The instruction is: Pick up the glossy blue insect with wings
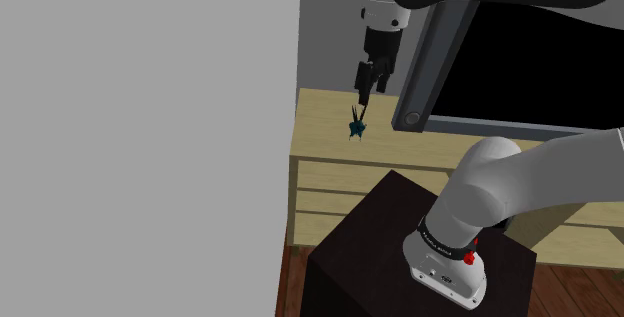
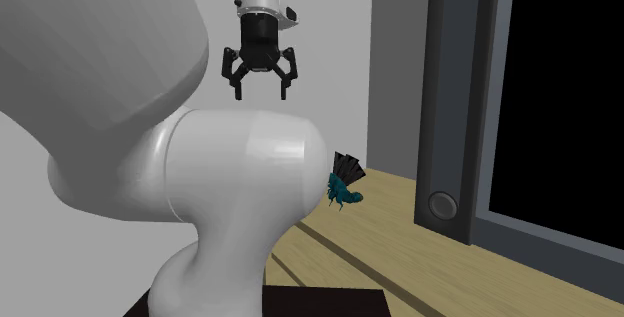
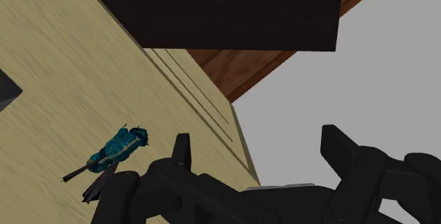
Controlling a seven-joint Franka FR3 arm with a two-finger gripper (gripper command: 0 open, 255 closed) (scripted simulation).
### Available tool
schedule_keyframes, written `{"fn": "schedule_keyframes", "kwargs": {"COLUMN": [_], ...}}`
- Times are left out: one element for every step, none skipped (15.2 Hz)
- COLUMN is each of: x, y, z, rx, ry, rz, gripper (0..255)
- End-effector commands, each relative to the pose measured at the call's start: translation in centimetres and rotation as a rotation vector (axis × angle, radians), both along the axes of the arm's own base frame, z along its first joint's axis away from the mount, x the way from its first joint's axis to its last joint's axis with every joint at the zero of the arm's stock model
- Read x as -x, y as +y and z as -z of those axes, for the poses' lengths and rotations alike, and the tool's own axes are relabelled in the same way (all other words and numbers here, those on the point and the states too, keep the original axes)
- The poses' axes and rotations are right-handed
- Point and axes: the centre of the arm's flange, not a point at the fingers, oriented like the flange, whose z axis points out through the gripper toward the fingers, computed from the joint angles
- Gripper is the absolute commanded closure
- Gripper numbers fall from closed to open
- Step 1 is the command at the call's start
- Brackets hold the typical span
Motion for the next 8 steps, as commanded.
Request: {"fn": "schedule_keyframes", "kwargs": {"x": [0.0,-0.4,-0.8,-1.1,-1.5,-1.8,-2.1,-2.5], "y": [0.0,-0.9,-1.8,-2.7,-3.6,-4.6,-5.5,-6.4], "z": [0.0,0.8,1.6,2.4,3.3,4.1,4.9,5.7], "rx": [0.000,-0.004,-0.009,-0.013,-0.017,-0.022,-0.026,-0.030], "ry": [0.000,-0.016,-0.032,-0.049,-0.065,-0.081,-0.097,-0.114], "rz": [0.000,0.025,0.051,0.076,0.101,0.127,0.152,0.177], "gripper": [0,0,0,0,0,0,0,0]}}
